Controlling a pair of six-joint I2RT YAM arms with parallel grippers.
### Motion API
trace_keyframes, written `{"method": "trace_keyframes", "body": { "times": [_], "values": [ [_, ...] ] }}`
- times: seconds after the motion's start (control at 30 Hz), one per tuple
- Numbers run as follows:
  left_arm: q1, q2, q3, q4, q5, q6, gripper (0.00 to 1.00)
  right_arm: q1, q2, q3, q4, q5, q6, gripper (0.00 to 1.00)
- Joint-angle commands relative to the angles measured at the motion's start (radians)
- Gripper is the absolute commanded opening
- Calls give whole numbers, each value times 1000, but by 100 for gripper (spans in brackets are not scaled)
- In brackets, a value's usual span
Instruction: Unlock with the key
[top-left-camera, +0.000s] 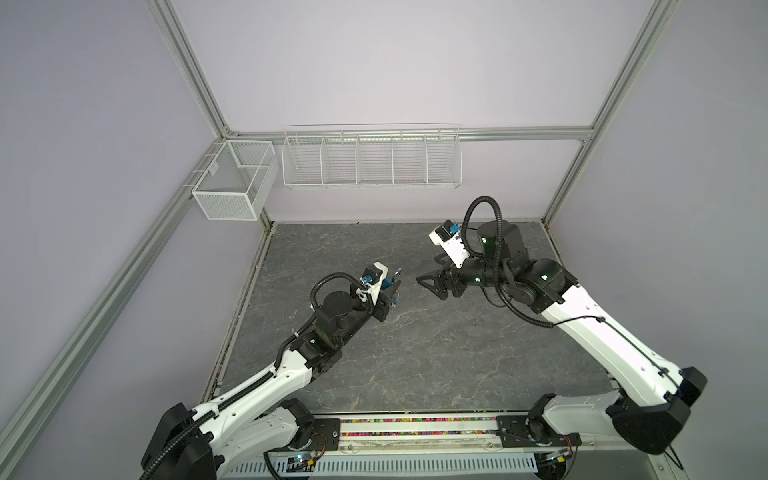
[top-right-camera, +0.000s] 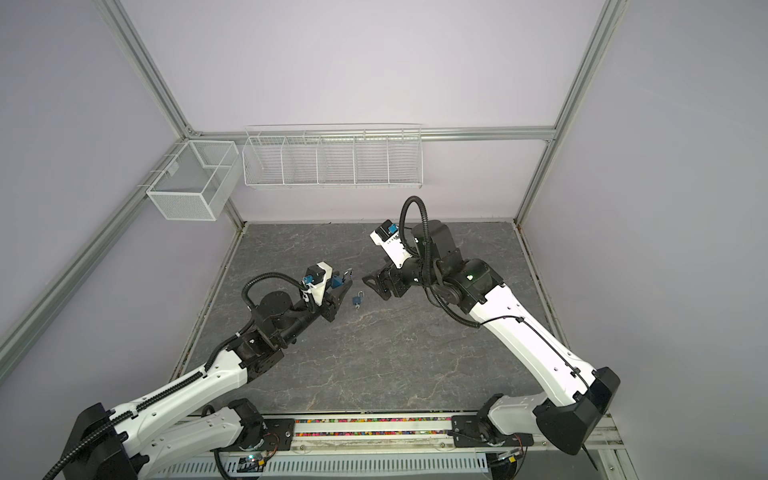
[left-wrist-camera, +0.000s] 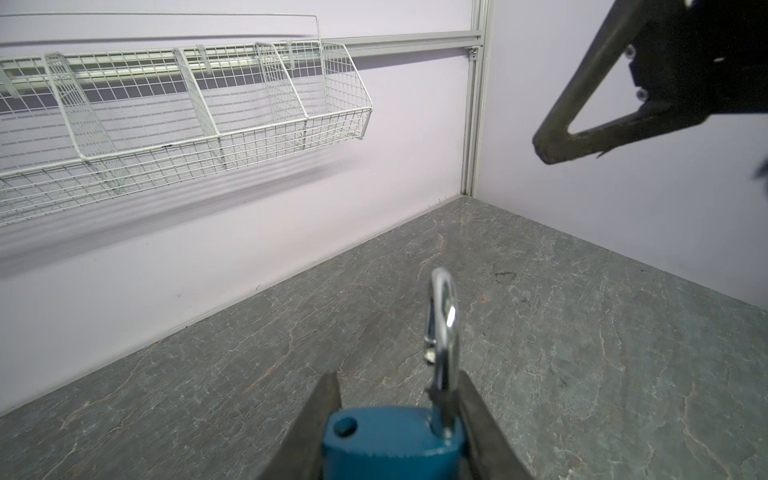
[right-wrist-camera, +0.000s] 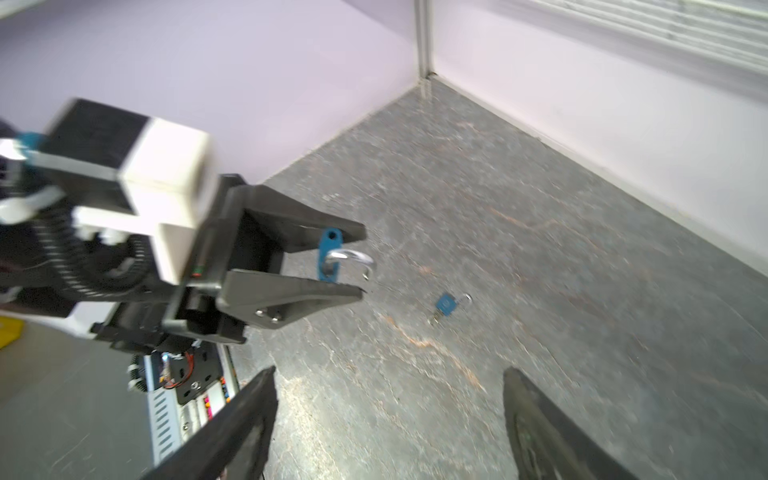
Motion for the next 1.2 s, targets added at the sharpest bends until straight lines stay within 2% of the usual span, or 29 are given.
{"method": "trace_keyframes", "body": {
  "times": [0.0,0.27,0.5,0.77,1.1,1.17],
  "values": [
    [4,-17,26,36,28,19,0,-22,44,-6,126,-237,-115,86],
    [4,-16,34,35,57,13,0,-20,155,77,85,-359,-195,79],
    [4,-8,42,38,70,11,0,-20,245,162,13,-380,-245,74],
    [4,-5,52,44,74,7,0,-20,290,183,-26,-421,-268,66],
    [4,5,66,41,43,-11,0,-19,321,187,-60,-423,-281,50],
    [5,8,70,37,37,-18,0,-20,318,181,-59,-431,-278,42]
  ]
}}
